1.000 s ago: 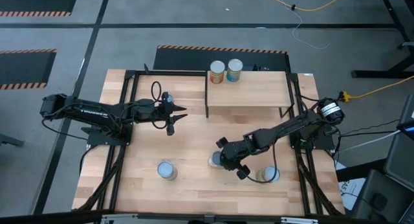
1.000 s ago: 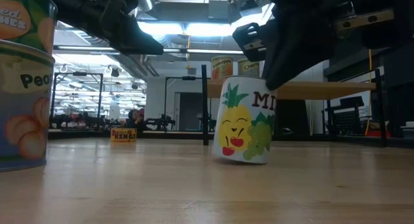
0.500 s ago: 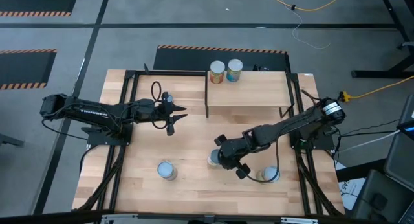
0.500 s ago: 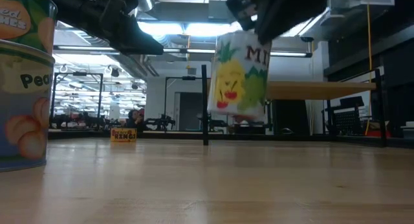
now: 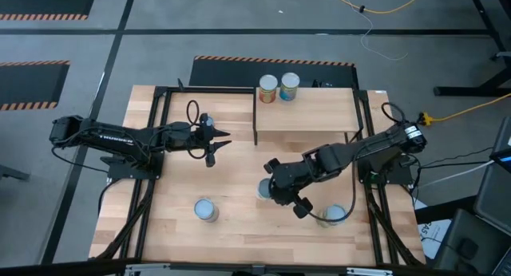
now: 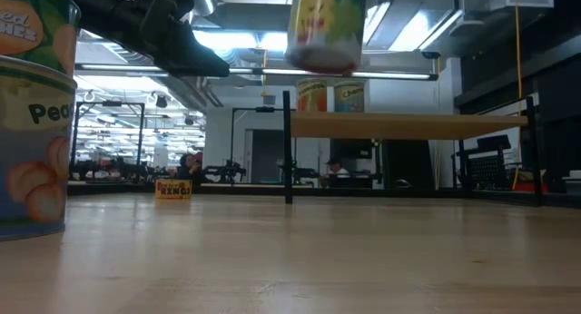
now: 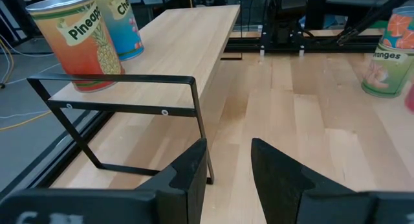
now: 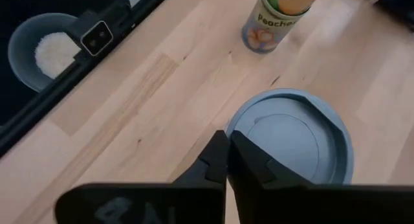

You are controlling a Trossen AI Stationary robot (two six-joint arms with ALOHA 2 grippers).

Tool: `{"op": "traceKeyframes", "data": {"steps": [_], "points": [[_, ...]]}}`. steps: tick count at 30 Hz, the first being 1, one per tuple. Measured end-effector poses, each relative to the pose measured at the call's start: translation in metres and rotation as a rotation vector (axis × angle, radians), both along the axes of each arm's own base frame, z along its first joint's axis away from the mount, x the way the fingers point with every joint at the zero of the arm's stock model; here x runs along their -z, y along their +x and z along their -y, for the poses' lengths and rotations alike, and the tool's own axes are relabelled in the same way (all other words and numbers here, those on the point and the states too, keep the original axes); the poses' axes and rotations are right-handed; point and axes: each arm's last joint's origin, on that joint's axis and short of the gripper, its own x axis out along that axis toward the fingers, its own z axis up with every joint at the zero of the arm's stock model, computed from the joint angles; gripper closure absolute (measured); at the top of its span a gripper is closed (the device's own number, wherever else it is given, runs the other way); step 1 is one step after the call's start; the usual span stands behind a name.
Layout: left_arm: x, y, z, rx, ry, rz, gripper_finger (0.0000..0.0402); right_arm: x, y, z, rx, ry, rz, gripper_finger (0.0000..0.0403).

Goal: Pick and place cans onto a shelf
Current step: Put the white canned mixed fruits on the shelf

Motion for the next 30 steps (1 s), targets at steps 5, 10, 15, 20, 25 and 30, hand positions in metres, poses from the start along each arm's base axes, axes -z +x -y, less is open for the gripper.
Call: {"op": "traceKeyframes", "data": {"steps": [5,10,15,20,25,30], "points": [[0.0,0.0,0.0,0.0,0.0,0.0,0.0288,-0.022,-0.004,0.004,0.025,-0.034,-0.005,0.0394],[0.0,0.0,0.0,0.0,0.0,0.0,0.0288,-0.041,-0.012,0.009,0.065,-0.102,-0.026,0.0393],[0.0,0.0,0.0,0.0,0.0,0.0,0.0288,-0.056,-0.023,0.017,0.106,-0.181,-0.068,0.0392],[0.0,0.0,0.0,0.0,0.0,0.0,0.0288,-0.062,-0.029,0.033,0.185,-0.231,-0.134,0.0392],[0.0,0.0,0.0,0.0,0.0,0.0,0.0288,-0.061,-0.035,0.061,0.28,-0.253,-0.236,0.0392],[0.0,0.0,0.0,0.0,0.0,-0.002,0.0288,-0.063,-0.038,0.092,0.374,-0.258,-0.277,0.0393]]}}
